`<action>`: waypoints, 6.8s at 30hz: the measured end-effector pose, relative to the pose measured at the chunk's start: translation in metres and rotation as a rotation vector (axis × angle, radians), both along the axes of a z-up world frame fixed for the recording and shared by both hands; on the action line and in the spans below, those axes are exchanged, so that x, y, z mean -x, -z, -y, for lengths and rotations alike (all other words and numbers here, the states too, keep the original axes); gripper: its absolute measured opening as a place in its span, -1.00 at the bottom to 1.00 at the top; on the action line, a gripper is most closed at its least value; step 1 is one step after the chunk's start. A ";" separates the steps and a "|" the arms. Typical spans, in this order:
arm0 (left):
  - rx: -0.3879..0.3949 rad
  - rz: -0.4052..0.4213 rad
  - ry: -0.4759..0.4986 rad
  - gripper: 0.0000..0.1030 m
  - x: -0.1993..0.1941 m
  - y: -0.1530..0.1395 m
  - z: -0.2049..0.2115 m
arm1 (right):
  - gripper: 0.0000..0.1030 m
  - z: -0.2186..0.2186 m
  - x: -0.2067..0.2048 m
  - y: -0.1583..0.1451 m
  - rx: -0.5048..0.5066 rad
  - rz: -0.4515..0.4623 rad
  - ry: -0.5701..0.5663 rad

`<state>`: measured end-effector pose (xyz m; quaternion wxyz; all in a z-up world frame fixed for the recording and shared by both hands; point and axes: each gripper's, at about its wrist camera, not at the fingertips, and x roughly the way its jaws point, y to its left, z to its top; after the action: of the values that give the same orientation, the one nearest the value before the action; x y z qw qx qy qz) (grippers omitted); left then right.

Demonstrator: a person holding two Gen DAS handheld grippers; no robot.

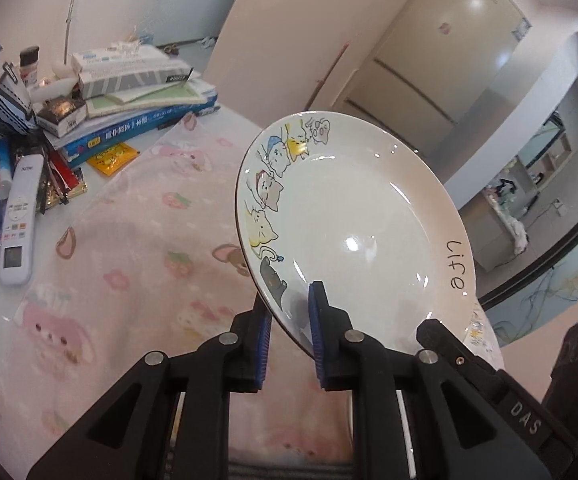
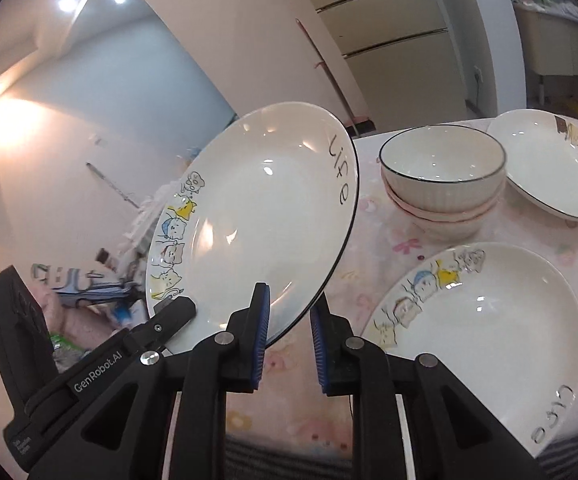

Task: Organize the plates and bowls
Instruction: 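Lift the 'Life' plate by its rim with the left tool, then carry the plate with the left tool and lower it onto the other white plate, then open the left tool and release the 'Life' plate, then close both tools on the rim of the cat-print 'Life' plate, then lift the 'Life' plate with both tools and carry it over the other plates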

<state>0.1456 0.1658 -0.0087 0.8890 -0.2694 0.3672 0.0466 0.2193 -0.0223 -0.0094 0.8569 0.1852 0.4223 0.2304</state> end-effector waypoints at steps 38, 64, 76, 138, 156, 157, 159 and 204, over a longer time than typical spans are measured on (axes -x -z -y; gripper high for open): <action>-0.156 -0.047 0.232 -0.65 0.070 0.040 0.174 | -0.58 0.176 0.103 0.080 -0.031 -0.107 0.115; -0.213 -0.148 0.226 -0.51 0.054 0.062 0.165 | -0.49 0.151 0.076 0.085 0.102 -0.260 0.084; -0.220 -0.162 0.265 -0.51 0.052 0.057 0.161 | -0.46 0.148 0.071 0.085 0.142 -0.285 0.100; -0.167 -0.301 0.427 0.05 -0.189 0.043 0.304 | -0.22 0.335 -0.119 0.075 0.011 -0.235 0.345; -0.117 -0.410 0.382 -0.40 -0.212 0.066 0.299 | -0.79 0.339 -0.142 0.133 -0.229 -0.388 0.417; -0.093 -0.417 0.387 -0.40 -0.212 0.067 0.296 | -0.79 0.339 -0.140 0.132 -0.224 -0.391 0.419; -0.056 -0.432 0.390 -0.45 -0.212 0.069 0.292 | -0.79 0.338 -0.137 0.131 -0.222 -0.406 0.419; -0.122 -0.086 0.474 -0.69 -0.103 -0.030 0.288 | -0.67 0.344 -0.017 0.005 -0.160 -0.103 0.293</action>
<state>0.2483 -0.1225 0.0209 0.8734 -0.1193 0.4542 -0.1294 0.2359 -0.3662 -0.0145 0.8410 0.3242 0.4145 0.1260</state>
